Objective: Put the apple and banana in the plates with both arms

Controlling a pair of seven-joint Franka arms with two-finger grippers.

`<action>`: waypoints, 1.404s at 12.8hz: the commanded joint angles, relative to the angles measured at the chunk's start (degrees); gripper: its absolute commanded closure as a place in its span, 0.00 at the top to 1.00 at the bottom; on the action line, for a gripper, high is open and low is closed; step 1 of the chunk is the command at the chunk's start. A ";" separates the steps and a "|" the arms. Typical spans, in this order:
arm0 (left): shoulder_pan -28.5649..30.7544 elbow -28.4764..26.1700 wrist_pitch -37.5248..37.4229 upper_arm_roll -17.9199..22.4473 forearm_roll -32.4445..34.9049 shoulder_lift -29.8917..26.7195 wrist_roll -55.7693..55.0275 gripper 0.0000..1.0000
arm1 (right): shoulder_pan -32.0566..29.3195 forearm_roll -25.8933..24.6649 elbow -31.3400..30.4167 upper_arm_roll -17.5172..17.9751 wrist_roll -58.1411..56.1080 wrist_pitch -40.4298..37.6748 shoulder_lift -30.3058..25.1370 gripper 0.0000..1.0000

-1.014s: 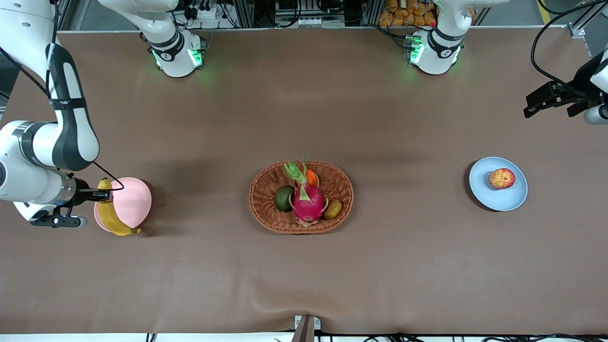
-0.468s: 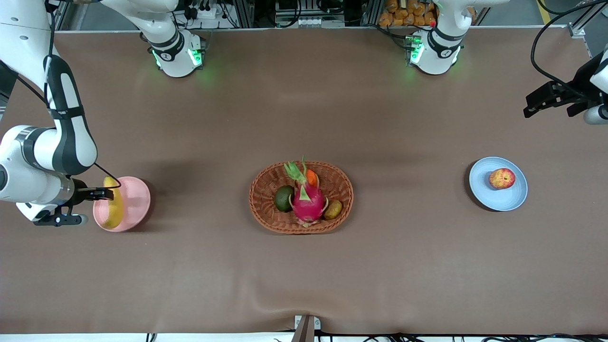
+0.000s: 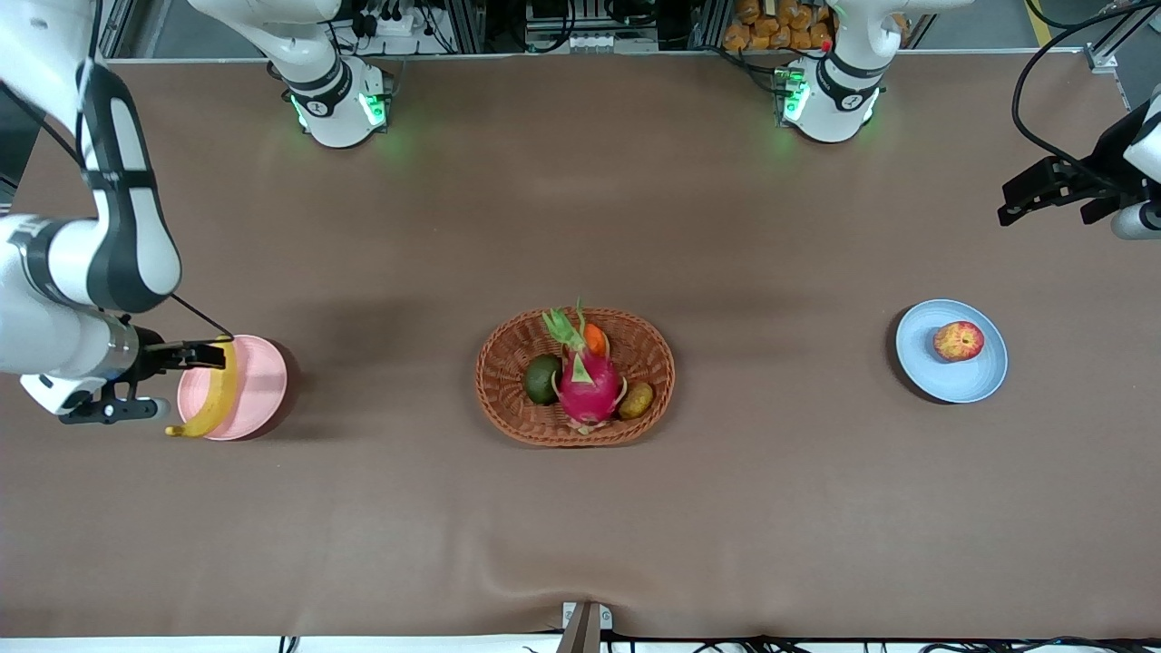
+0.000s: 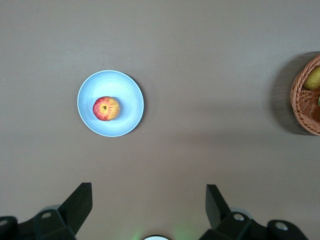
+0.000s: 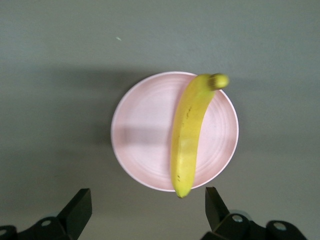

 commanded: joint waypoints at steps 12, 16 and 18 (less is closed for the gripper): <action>-0.50 1.20 -1.65 -0.09 -0.54 0.52 -0.89 1.00 | -1.64 5.68 9.10 -0.49 7.75 -24.22 -17.10 1.00; -0.41 1.11 -1.83 -0.53 -0.54 0.52 -0.98 1.00 | -2.01 5.27 14.37 -0.41 8.53 -29.76 -17.10 1.00; -0.41 1.03 -1.83 -0.53 -0.54 0.52 -0.81 1.00 | -1.74 2.47 14.37 -0.14 10.38 -29.77 -17.19 1.00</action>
